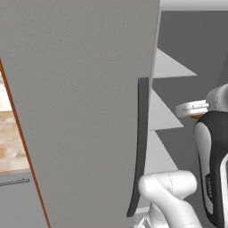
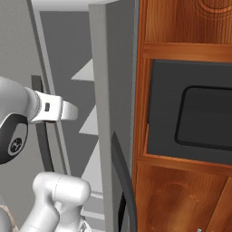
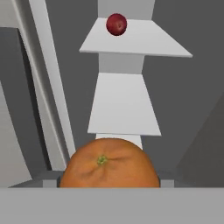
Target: Take the pear, tangerine, and lime from the freezer and place them in the bowl on the counter.
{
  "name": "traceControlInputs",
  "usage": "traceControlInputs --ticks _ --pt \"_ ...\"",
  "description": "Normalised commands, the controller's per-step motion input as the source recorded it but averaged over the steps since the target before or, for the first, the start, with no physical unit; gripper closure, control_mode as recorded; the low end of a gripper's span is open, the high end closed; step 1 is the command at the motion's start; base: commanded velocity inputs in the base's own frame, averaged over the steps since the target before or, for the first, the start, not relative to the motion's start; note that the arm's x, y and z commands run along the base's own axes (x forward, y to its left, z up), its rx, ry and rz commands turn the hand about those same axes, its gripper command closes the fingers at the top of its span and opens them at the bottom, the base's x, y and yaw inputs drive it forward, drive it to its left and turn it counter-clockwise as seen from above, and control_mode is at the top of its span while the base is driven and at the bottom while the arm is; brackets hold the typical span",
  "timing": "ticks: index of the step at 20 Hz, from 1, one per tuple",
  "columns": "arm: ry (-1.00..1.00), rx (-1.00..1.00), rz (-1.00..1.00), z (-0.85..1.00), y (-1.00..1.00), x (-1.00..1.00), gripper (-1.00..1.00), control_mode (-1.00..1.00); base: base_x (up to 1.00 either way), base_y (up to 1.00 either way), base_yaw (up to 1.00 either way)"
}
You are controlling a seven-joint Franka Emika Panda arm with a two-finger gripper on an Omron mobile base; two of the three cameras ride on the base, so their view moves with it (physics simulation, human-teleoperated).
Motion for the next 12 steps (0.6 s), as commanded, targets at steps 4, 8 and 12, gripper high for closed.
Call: traceControlInputs --ticks 4,8,12 --pt "0.00 0.00 -0.01 0.00 0.00 0.00 1.00 1.00 -0.01 0.00 -0.01" --pt "0.00 0.00 0.00 0.00 0.00 0.00 1.00 1.00 -0.74 0.16 -0.08" --pt "0.00 0.00 0.00 0.00 0.00 0.00 1.00 1.00 -0.94 0.78 -0.04"
